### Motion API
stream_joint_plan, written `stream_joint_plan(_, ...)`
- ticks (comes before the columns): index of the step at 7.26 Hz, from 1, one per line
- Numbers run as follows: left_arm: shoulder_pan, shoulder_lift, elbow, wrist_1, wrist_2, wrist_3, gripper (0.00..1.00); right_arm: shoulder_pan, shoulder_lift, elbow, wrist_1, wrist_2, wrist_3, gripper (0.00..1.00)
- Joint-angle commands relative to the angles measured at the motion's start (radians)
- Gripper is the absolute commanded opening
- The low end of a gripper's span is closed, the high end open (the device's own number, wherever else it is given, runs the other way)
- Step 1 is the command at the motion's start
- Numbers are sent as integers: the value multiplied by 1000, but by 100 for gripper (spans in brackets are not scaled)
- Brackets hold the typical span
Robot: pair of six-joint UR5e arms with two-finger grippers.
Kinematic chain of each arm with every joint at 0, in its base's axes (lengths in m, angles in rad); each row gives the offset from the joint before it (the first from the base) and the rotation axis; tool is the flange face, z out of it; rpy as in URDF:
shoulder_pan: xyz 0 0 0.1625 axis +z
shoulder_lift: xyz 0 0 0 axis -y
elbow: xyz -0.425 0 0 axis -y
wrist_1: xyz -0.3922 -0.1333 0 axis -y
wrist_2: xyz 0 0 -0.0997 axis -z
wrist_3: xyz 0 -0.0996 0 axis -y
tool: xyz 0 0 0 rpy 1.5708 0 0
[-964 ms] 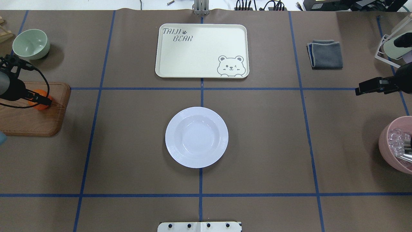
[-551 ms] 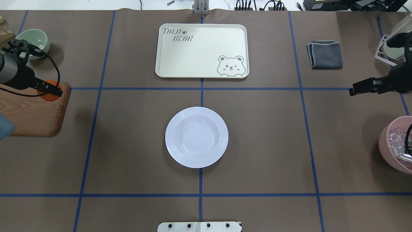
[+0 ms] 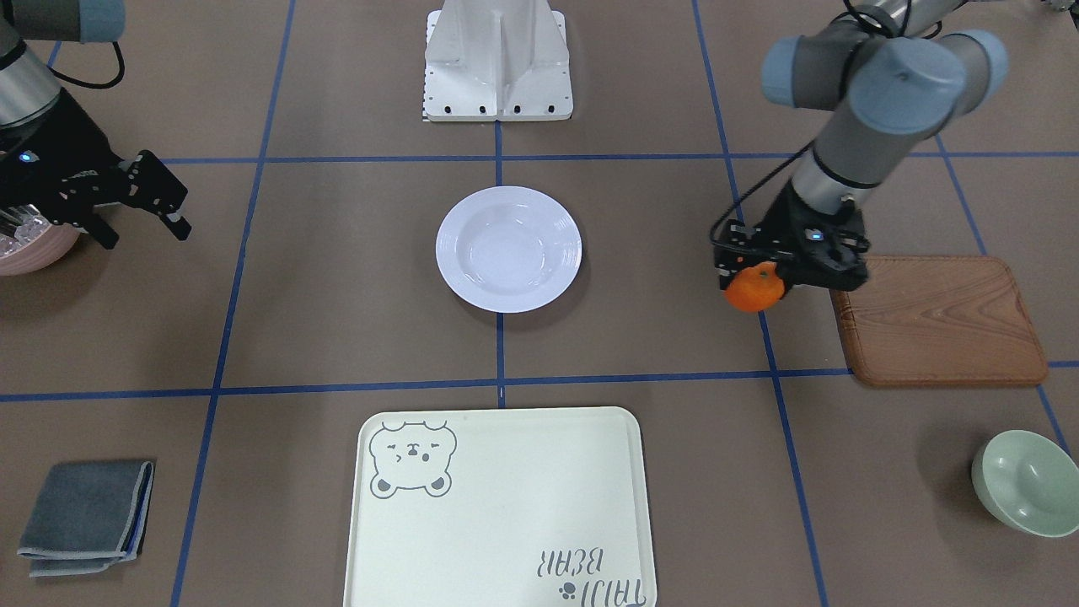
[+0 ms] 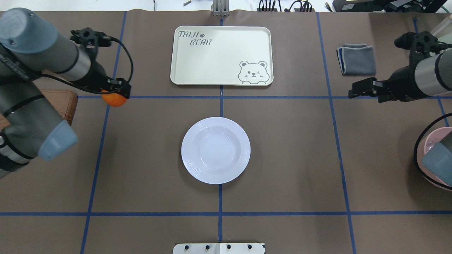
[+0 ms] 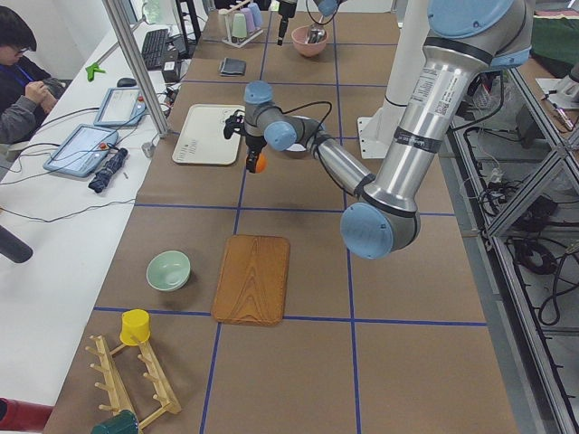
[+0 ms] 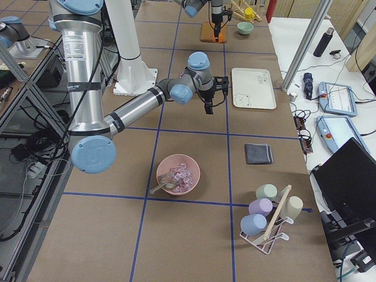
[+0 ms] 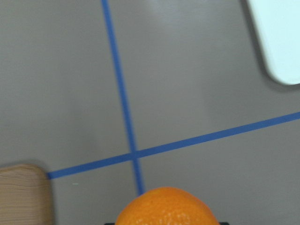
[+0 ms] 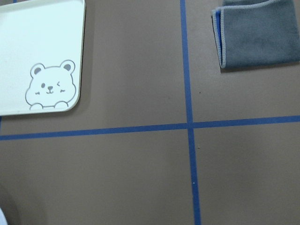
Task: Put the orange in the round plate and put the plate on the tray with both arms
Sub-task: 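Carry the orange onto the white plate with the left gripper while the right arm approaches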
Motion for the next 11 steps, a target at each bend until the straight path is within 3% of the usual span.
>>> stream_joint_plan(1,139,-164,-3,152,85,-176,0,-82,5,-10,195,-67,380,98)
stream_joint_plan(4,315,-247,46,157,224,-346,0,-294,-1,-18,374,-368,613,98)
stream_joint_plan(6,357,-355,189,145,257,-405,0,-333,-21,-18,477,-391,659,98)
stream_joint_plan(7,363,-384,233,137,259,-411,0,-375,-35,-19,509,-442,659,98)
stream_joint_plan(8,368,-383,244,134,259,-409,10,-417,-35,-21,514,-490,662,98)
stream_joint_plan(10,421,-370,285,55,354,-409,98,-475,-35,-33,578,-538,676,98)
stream_joint_plan(11,428,-367,293,32,364,-413,98,-481,-52,-50,618,-536,674,98)
